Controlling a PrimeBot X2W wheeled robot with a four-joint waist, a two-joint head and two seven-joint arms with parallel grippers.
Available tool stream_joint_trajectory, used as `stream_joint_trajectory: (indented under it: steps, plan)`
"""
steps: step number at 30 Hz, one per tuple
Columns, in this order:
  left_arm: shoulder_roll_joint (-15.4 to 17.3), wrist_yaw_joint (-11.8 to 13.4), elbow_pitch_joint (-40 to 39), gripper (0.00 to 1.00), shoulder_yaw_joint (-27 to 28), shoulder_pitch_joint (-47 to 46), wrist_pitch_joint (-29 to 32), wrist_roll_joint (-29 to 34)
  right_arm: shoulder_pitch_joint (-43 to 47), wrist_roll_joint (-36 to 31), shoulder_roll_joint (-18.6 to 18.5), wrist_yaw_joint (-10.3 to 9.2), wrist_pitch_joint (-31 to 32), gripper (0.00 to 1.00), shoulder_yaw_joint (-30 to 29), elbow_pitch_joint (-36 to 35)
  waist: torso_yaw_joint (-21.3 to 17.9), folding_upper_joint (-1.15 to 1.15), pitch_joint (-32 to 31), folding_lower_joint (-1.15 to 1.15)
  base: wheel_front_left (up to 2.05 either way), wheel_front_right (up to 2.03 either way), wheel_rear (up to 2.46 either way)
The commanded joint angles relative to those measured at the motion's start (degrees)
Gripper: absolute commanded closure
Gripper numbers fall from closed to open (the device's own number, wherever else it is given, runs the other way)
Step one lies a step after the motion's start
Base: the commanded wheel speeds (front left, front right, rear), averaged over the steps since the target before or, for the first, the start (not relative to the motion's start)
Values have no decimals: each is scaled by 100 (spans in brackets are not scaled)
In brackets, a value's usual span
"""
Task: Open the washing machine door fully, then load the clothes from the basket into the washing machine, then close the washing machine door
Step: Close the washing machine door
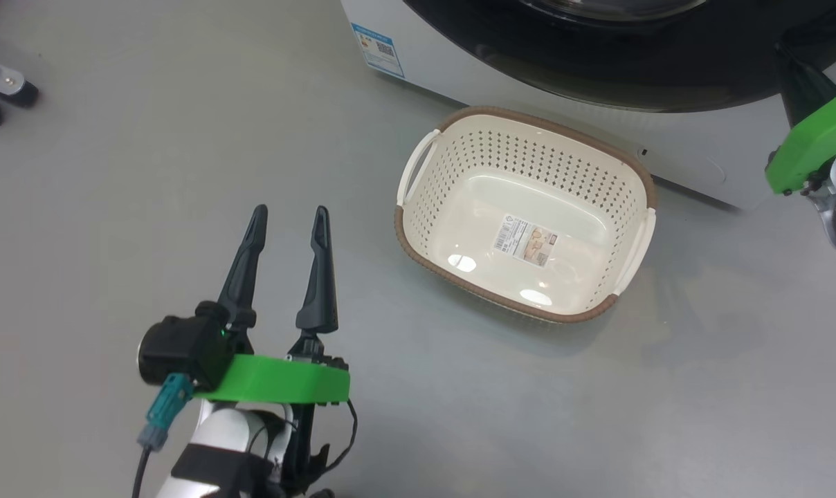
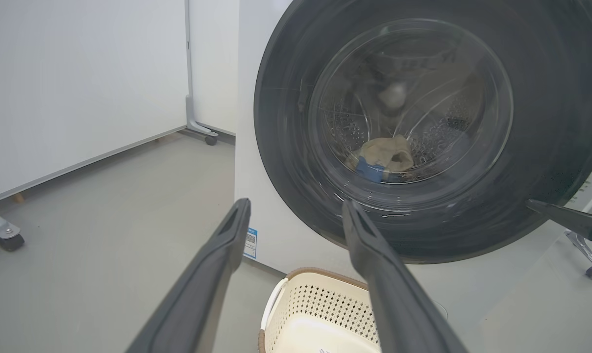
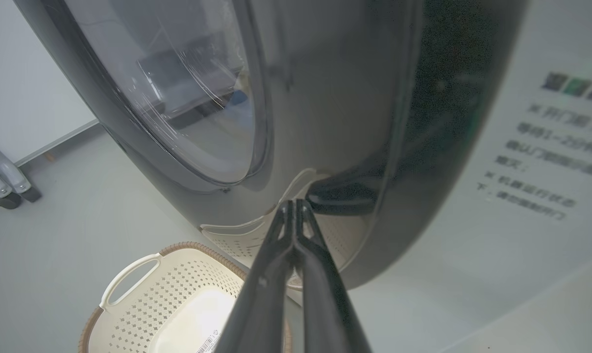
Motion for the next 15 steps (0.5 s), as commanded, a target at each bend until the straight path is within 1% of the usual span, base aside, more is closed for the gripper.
stream_joint_trajectory:
  steps: [1, 6, 9, 12, 15]
  plan:
    - [68, 16, -199, 0, 167, -157, -62, -12, -227, -60, -25, 19, -67, 100, -23, -99, 8, 0, 9, 0, 0, 0, 0]
    - [68, 21, -186, 0, 160, -170, -62, -21, -319, -141, 6, 19, -82, 100, -168, 35, 12, 0, -6, 0, 0, 0, 0]
    - [68, 30, -172, 0, 180, -151, -62, -10, -209, -201, 151, 19, -86, 100, -126, 47, -23, 0, -44, 0, 0, 0, 0]
    - [68, 39, -152, 0, 210, -122, -62, 9, -15, -243, 334, 19, -88, 100, -30, -126, -94, 0, -99, 0, 0, 0, 0]
    - [68, 29, -117, 0, 243, -93, -62, 47, 250, -207, 500, 19, -88, 100, 117, -445, -199, 0, -181, 0, 0, 0, 0]
